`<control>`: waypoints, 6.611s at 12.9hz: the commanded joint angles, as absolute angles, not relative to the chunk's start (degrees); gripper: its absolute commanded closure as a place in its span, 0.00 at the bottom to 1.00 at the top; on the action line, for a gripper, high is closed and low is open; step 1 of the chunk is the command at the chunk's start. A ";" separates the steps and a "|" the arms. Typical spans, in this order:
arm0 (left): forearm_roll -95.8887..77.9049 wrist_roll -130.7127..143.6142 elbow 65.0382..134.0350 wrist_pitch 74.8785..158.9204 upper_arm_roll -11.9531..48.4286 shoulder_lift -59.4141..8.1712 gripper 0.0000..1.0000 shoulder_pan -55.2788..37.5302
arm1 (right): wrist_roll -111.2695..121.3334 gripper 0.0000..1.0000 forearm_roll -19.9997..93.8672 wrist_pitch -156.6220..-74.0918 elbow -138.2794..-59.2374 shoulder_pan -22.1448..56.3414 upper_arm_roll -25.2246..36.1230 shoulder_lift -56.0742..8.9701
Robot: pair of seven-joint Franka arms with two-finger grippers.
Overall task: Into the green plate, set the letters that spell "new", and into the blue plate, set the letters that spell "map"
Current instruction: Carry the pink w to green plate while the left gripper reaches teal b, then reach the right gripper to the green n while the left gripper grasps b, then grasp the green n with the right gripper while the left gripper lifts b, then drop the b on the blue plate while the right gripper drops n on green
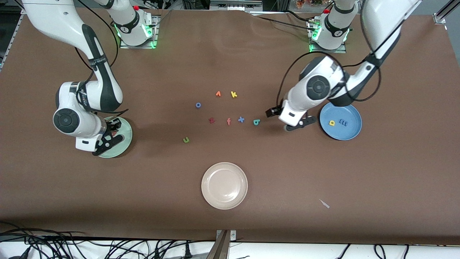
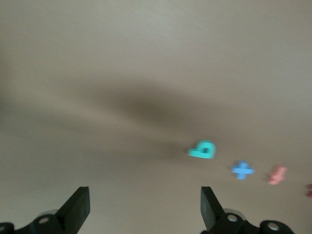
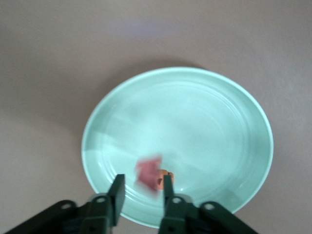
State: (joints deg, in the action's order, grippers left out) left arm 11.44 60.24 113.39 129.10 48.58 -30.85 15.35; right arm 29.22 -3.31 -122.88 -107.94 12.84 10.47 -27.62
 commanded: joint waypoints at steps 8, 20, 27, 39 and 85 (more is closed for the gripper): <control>11.78 68.29 103.45 134.29 29.63 -40.25 0.02 -8.43 | 3.56 0.00 4.39 -122.96 -106.70 13.36 4.76 -26.89; 15.29 68.55 103.36 134.74 28.83 -41.75 0.35 -10.10 | -19.52 0.00 7.38 -129.55 -97.74 20.56 -1.05 -33.39; 15.20 68.55 102.40 134.82 28.39 -42.71 0.44 -10.55 | -18.11 0.00 6.24 -132.10 -94.31 23.55 -2.99 -38.58; 16.08 68.82 101.43 134.65 28.39 -43.42 0.88 -10.20 | -8.62 0.13 -2.20 -137.28 -94.31 25.49 -3.08 -42.19; 11.18 2.38 64.51 75.94 25.51 -30.59 0.00 17.86 | 3.35 0.00 -1.50 -124.73 -109.87 22.15 15.82 -26.54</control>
